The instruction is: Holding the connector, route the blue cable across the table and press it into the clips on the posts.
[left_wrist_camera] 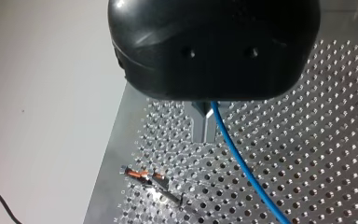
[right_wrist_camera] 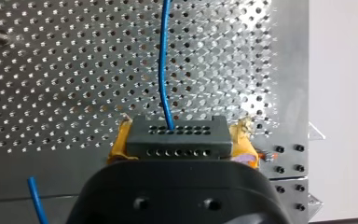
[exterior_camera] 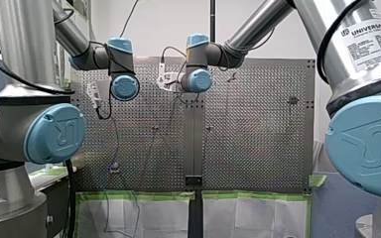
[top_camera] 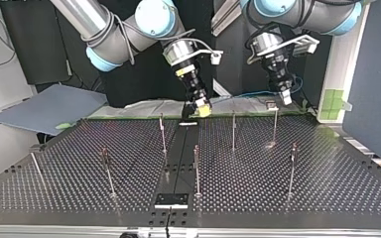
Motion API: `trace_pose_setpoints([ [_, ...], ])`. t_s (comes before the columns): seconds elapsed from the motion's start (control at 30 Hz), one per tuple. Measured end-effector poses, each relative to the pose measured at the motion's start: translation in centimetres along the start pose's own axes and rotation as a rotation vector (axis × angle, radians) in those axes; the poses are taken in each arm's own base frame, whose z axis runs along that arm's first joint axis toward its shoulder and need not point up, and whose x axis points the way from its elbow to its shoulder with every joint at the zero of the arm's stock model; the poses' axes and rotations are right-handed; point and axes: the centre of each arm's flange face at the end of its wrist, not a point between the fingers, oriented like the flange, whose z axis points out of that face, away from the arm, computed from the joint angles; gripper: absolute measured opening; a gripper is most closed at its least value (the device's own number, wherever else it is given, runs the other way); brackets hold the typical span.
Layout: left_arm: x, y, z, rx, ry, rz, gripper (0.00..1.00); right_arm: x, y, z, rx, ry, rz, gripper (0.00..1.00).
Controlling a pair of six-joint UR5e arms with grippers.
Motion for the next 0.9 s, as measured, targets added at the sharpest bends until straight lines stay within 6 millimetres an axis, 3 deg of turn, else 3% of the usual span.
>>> trace_pose_setpoints([
  [0.23, 0.2, -0.8, 2.2, 0.013, -0.009, -0.003, 0.00, 1.6, -0.4, 1.2, 0.004, 0.002, 0.002, 0.00],
  [0.63, -1.4, -0.5, 5.2, -0.005, -0.052, -0.015, 0.00, 3.1, -1.0, 3.3, 0.010, -0.006, 0.002, 0.00],
  [0.9, -2.6, -0.7, 7.3, 0.005, -0.082, -0.026, 0.00, 2.2, -1.1, 5.4, 0.021, -0.018, 0.004, 0.00],
])
